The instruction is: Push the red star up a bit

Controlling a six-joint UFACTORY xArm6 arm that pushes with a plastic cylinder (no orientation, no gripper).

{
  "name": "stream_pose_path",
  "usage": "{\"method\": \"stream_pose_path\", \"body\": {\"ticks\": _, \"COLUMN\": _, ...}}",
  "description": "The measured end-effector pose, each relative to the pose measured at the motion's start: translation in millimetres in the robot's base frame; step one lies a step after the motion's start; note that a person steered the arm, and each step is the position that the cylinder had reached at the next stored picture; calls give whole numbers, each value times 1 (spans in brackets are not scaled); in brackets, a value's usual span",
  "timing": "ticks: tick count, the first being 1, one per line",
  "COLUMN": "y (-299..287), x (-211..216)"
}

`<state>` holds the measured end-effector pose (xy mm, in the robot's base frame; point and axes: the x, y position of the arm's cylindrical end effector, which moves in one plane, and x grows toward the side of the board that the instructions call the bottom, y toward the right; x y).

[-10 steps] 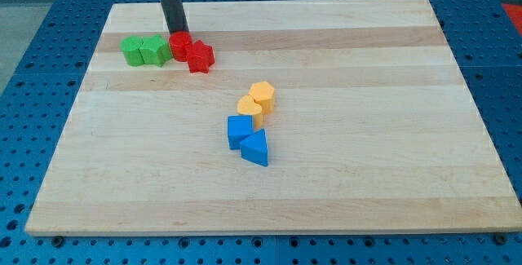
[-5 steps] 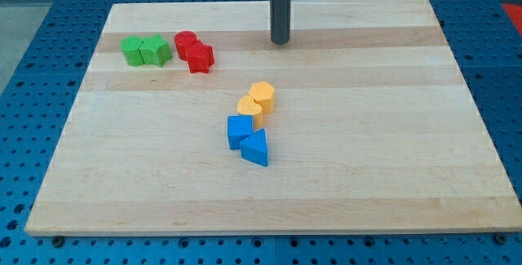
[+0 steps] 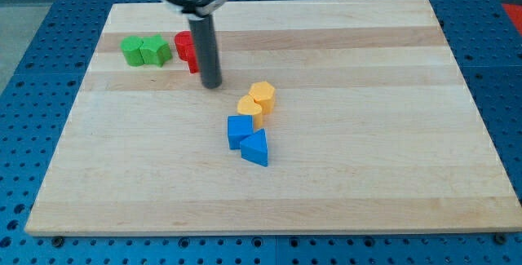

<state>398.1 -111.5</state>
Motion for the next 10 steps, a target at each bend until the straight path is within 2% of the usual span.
{"method": "stream_pose_path", "body": {"ticks": 1, "y": -57, "x": 1}}
{"method": "stream_pose_path", "body": {"ticks": 2, "y": -84, "x": -4}}
{"method": "stream_pose_path", "body": {"ticks": 3, "y": -84, "x": -13}}
{"method": "stream_pose_path", "body": {"ticks": 5, "y": -63, "x": -24}}
{"method": "stream_pose_path", "body": {"ticks": 10, "y": 55, "x": -48}}
